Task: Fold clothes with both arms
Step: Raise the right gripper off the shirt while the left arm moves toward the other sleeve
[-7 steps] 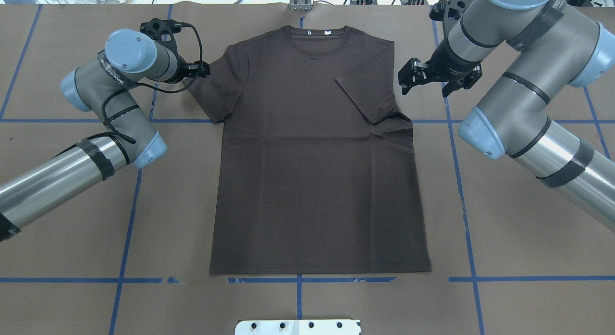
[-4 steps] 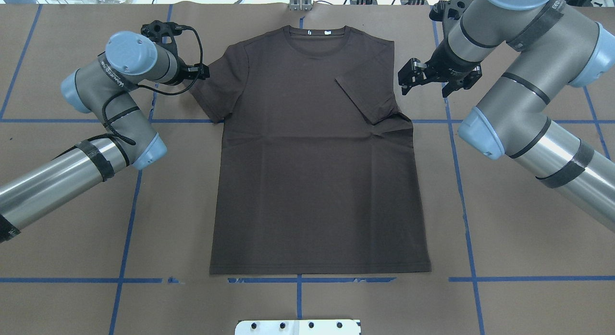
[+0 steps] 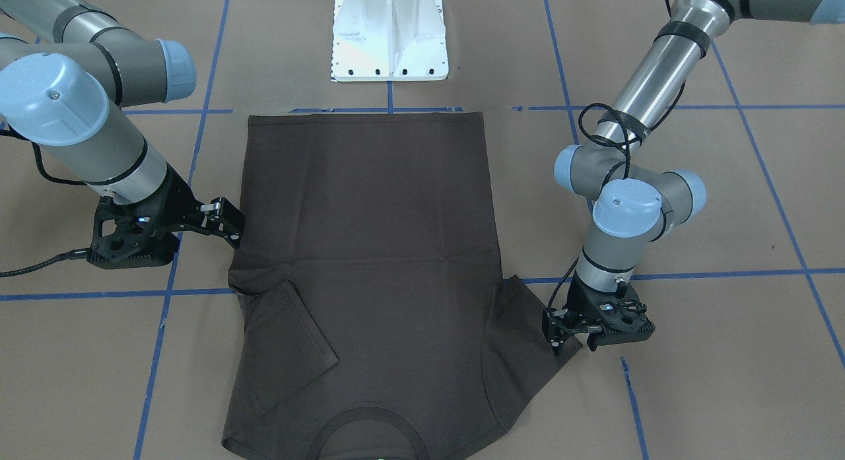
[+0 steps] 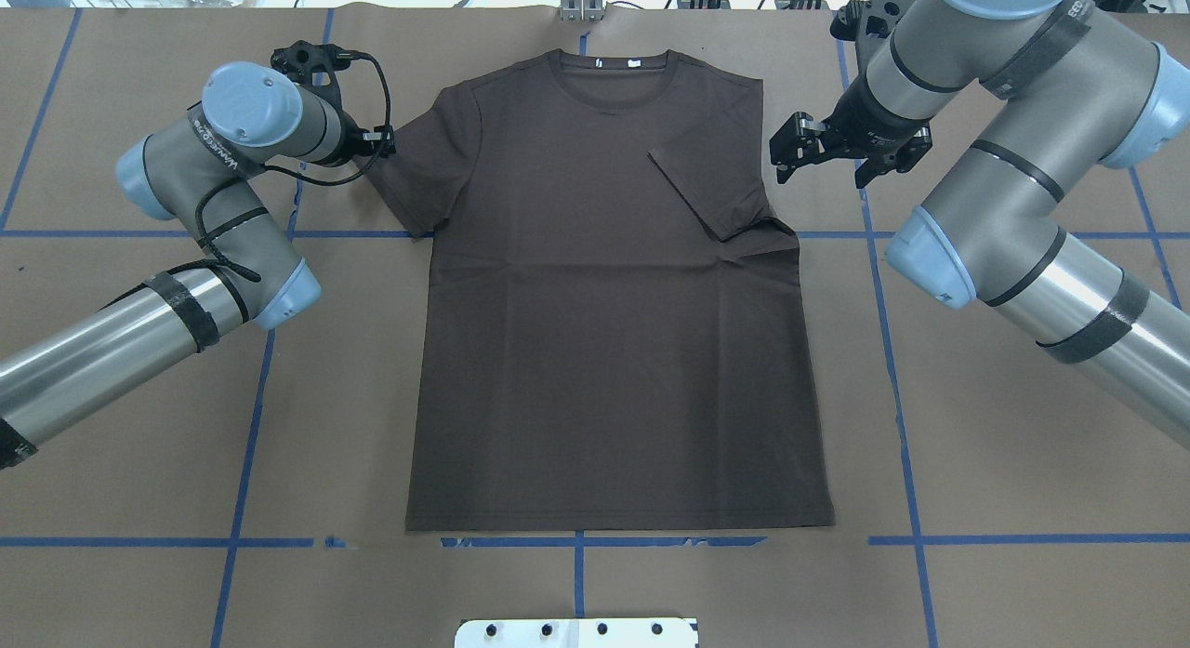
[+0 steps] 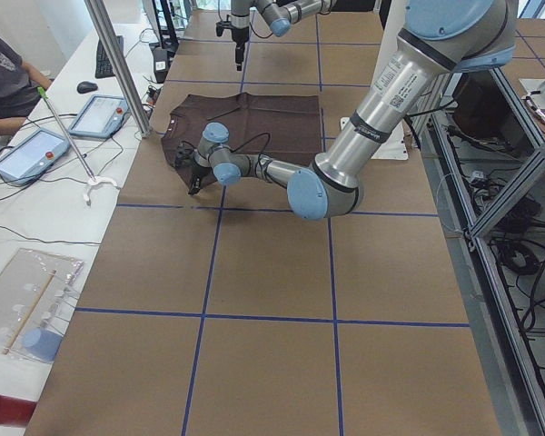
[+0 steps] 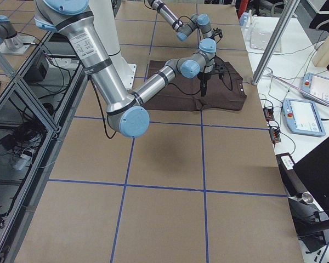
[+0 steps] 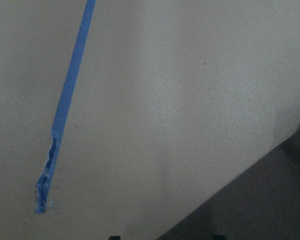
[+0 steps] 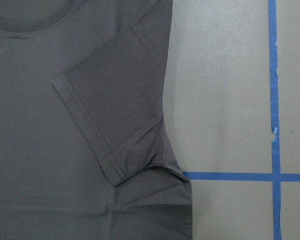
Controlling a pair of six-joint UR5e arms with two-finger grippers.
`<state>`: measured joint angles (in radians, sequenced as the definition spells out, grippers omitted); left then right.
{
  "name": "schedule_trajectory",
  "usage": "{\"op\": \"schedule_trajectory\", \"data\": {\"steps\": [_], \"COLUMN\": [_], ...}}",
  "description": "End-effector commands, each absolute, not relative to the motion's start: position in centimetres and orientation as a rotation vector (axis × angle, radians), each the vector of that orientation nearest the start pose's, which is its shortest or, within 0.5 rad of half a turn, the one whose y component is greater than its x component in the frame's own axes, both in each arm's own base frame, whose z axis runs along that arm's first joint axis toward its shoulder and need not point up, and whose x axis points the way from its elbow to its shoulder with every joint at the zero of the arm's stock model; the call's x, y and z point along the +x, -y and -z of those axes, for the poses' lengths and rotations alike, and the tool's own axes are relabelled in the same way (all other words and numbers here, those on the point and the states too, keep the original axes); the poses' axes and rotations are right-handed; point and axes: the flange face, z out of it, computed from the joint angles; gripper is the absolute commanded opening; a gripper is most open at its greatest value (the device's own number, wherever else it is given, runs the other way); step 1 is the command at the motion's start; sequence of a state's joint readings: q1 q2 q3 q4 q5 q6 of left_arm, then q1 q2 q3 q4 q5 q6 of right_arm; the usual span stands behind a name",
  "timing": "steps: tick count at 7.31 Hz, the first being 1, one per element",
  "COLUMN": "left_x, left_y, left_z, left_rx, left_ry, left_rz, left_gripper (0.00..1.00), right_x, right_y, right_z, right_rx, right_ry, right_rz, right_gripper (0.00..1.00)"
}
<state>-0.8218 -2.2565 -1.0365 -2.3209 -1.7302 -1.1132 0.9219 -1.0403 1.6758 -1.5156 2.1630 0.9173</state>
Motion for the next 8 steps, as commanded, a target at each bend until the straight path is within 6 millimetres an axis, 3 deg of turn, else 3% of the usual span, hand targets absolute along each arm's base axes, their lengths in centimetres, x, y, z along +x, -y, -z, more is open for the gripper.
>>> {"op": "schedule_trajectory", "data": {"steps": [1,4,6,8], "left_x": [45.6,45.6,45.3,46.1], "left_y": [66.2,66.3,65.9,66.6], "left_z": [-41.2,-40.6,-38.0,-33.7], "left_rx": [0.421,0.422,0.434,0.414], "left_ry": [-0.817,-0.821,-0.846,-0.853], "left_rz": [0.265,0.265,0.262,0.295], "left_gripper": [0.39,0.0,0.0,0.0], "right_x": [-33.7,-33.7,-33.6,-33.6], "right_y": [57.3,57.3,57.3,57.3], "right_z": [-29.6,-29.6,-29.8,-29.7], "right_rx": [0.075,0.075,0.072,0.074], "right_ry": [0.875,0.874,0.872,0.875], "right_rz": [-0.046,-0.046,-0.049,-0.047], "right_gripper": [1.0,1.0,1.0,1.0]}}
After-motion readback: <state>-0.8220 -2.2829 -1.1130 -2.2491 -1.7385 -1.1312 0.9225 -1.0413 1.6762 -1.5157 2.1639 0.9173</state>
